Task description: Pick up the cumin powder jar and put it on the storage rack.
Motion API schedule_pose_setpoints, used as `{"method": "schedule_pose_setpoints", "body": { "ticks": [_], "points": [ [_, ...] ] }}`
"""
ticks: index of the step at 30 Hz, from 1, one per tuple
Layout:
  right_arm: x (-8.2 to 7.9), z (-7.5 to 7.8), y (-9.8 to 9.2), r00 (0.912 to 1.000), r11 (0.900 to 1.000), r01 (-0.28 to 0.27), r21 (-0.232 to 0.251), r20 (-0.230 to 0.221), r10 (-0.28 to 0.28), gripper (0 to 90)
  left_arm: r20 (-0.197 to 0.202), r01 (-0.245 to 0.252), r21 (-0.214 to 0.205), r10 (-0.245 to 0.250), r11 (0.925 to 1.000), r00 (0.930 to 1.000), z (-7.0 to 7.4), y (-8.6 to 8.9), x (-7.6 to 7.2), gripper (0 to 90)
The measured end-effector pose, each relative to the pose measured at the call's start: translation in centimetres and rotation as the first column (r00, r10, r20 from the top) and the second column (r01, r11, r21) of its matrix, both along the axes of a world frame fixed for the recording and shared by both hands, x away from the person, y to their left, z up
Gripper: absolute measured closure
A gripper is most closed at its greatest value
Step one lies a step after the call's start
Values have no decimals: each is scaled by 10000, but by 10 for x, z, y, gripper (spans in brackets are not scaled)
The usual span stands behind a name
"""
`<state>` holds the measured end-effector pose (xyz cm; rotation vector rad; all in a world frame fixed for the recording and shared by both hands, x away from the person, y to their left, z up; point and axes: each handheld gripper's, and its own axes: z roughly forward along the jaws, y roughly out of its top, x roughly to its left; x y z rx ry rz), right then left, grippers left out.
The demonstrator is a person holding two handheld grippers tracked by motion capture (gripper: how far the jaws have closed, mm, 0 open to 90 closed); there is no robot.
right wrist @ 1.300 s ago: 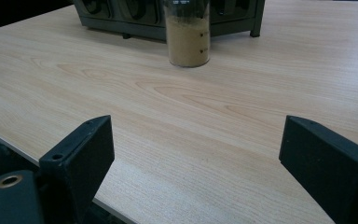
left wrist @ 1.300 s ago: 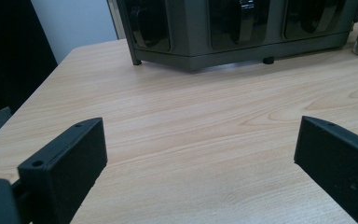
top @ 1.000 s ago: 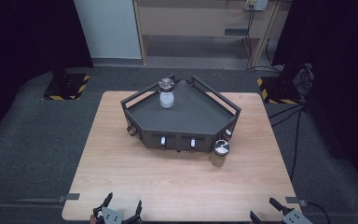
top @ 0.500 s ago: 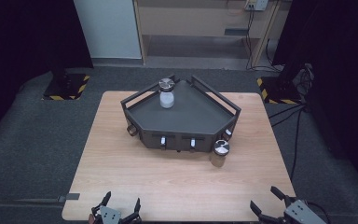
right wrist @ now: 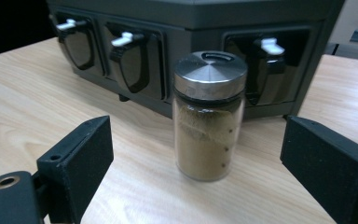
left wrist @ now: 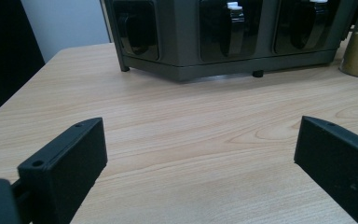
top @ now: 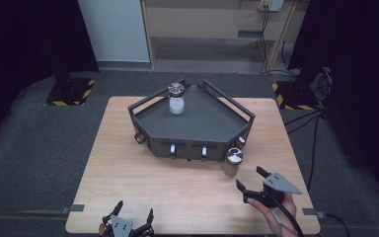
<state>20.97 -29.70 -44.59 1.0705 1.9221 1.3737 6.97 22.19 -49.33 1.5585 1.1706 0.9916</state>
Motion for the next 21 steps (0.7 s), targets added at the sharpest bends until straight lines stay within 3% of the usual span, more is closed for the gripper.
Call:
{"method": "schedule_pose_setpoints", "body": {
  "ticks": [9, 21],
  "points": [
    [38, -21, 25, 9984, 9997, 180, -147, -535, -188, 98, -55, 34, -70, -34, 10000, 10000, -1, 0, 0, 14],
    [58, -38, 35, 9973, 9978, 493, -436, -528, -515, 148, -42, 11, -151, -11, 9999, 10000, -1, 1, 1, 14]
  ]
}}
